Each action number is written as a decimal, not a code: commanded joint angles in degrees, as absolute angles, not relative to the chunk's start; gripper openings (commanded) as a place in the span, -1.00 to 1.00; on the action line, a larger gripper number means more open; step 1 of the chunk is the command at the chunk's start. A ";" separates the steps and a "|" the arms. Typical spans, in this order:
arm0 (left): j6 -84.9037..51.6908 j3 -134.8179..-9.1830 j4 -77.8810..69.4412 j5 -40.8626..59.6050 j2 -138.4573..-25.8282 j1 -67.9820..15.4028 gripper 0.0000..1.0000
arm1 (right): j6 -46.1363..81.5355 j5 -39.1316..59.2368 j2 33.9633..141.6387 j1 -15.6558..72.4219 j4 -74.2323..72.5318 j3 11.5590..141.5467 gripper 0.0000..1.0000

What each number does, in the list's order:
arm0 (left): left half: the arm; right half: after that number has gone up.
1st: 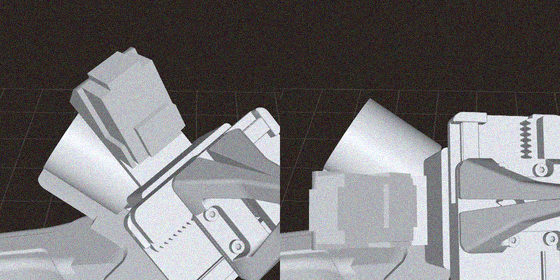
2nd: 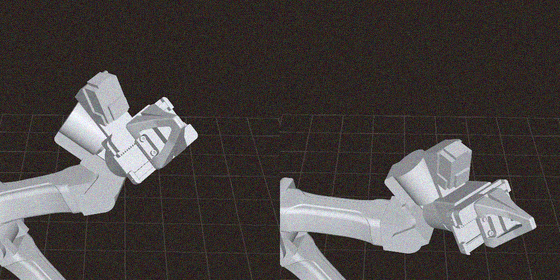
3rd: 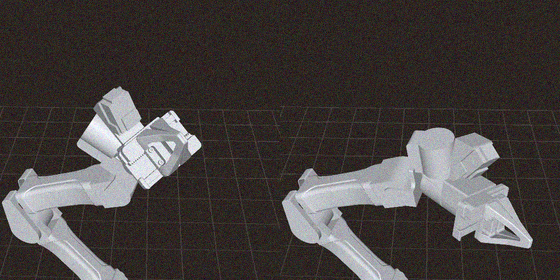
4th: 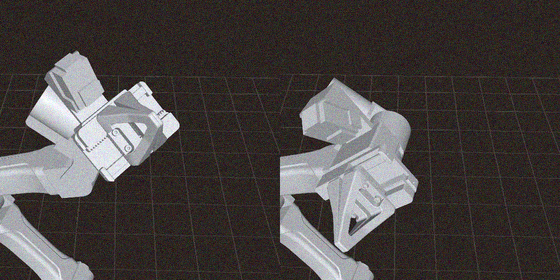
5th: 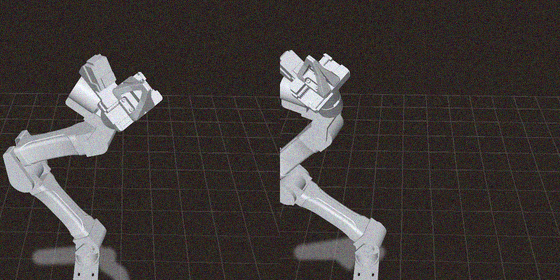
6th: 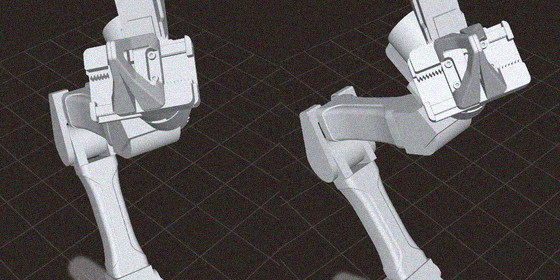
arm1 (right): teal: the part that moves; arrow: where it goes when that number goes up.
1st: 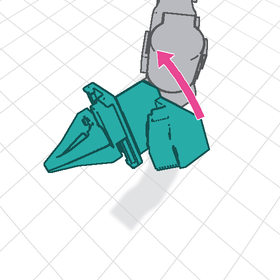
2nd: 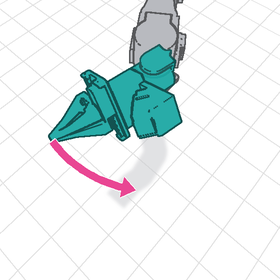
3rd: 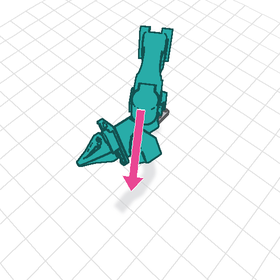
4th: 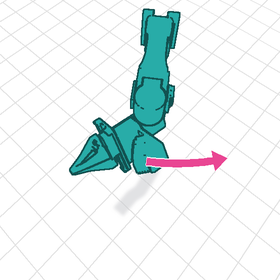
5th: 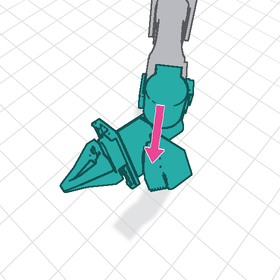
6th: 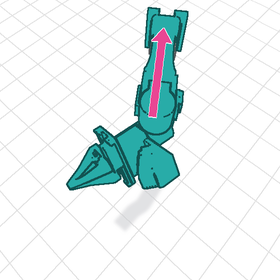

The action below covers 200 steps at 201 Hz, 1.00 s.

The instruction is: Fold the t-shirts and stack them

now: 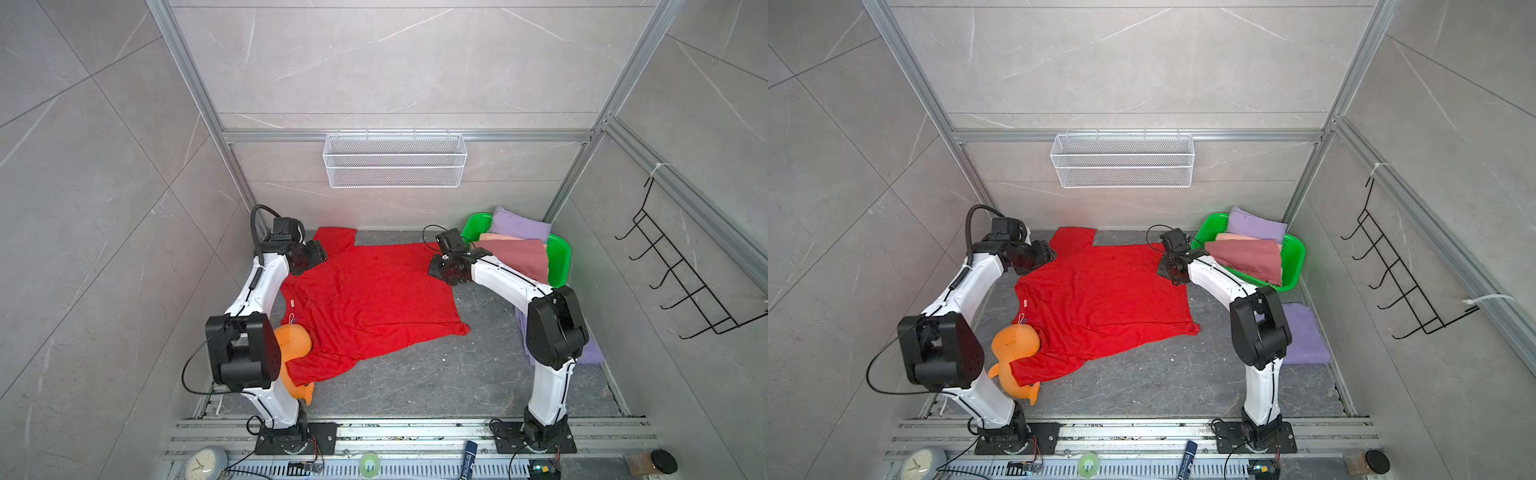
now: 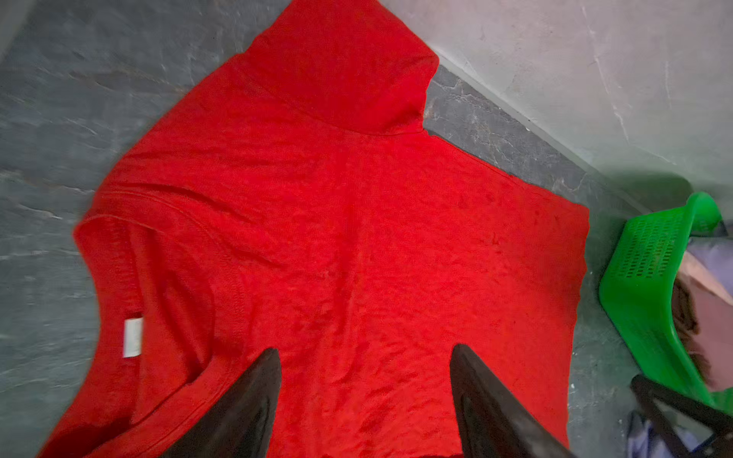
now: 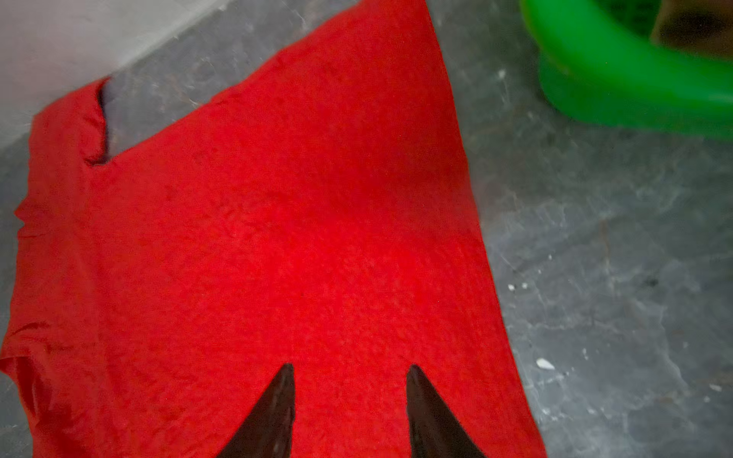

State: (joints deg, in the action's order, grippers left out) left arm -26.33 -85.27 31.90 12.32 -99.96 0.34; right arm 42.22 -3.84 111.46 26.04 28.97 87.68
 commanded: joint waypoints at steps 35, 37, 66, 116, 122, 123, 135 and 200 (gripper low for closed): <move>-33.85 -87.87 26.30 17.35 -108.61 -1.03 0.35 | 48.93 -2.90 106.44 27.09 33.31 74.85 -0.09; -33.91 -87.84 26.28 17.39 -108.80 -1.05 0.35 | 48.88 -2.90 106.37 27.19 33.44 74.46 -0.09; -34.34 -87.82 26.22 18.60 -111.14 -0.99 0.35 | 48.25 -1.23 104.90 27.76 30.27 68.21 -0.10; -41.29 -87.51 21.78 20.40 -117.27 -1.02 0.35 | 47.57 -0.85 102.08 28.91 30.75 64.07 -0.12; -42.07 -87.47 21.42 20.60 -117.98 -1.02 0.35 | 47.47 -0.44 101.87 29.01 30.84 63.64 -0.12; -42.22 -87.50 21.39 20.63 -118.10 -0.99 0.35 | 47.51 -0.35 101.87 29.01 30.80 63.64 -0.12; -43.60 -87.45 20.58 21.03 -119.33 -0.99 0.35 | 47.29 1.21 101.60 29.14 30.67 62.99 -0.12; -47.05 -88.38 19.24 22.56 -123.83 -1.03 0.34 | 45.96 10.92 94.96 32.34 32.99 58.49 -0.13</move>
